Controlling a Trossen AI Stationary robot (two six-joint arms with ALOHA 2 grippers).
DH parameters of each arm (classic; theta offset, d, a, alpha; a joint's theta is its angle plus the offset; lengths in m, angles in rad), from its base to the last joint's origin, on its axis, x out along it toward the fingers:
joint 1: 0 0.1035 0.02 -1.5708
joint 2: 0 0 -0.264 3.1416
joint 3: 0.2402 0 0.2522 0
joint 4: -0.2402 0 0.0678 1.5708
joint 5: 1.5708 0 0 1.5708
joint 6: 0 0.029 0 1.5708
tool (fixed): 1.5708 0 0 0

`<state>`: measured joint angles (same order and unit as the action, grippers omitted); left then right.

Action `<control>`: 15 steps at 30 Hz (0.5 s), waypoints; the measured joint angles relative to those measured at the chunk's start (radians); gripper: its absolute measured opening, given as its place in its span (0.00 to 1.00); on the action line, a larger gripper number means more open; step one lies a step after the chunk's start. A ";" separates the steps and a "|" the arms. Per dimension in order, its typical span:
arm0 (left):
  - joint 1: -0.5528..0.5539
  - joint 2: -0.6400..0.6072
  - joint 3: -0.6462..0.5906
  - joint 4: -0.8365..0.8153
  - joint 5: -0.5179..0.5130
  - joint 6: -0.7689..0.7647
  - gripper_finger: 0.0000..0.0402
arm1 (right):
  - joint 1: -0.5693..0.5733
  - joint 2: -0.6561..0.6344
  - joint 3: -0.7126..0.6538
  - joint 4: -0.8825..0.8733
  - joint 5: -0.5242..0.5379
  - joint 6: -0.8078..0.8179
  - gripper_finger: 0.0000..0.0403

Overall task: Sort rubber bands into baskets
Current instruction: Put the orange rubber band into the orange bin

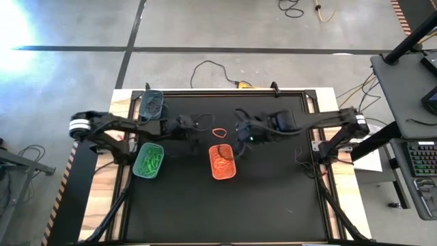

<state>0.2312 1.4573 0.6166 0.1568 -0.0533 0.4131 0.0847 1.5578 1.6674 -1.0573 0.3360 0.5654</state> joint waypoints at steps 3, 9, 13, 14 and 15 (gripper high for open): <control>0.045 0.080 0.063 -0.044 0.064 0.031 0.30 | 0.044 -0.001 -0.001 0.000 0.030 0.067 0.55; 0.087 0.208 0.235 -0.147 0.090 0.049 0.34 | 0.104 0.048 -0.003 0.004 0.031 0.151 0.55; 0.121 0.279 0.304 -0.238 0.123 0.026 0.43 | 0.128 0.063 -0.003 -0.018 0.023 0.204 0.55; 0.131 0.296 0.307 -0.249 0.123 0.016 0.45 | 0.132 0.062 -0.003 -0.030 0.024 0.221 0.55; 0.141 0.311 0.307 -0.253 0.123 0.007 0.48 | 0.134 0.059 -0.003 -0.052 0.024 0.242 0.55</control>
<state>0.3717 1.7680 0.9233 -0.0967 0.0698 0.4200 0.2188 1.6169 1.6642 -1.1092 0.3599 0.8074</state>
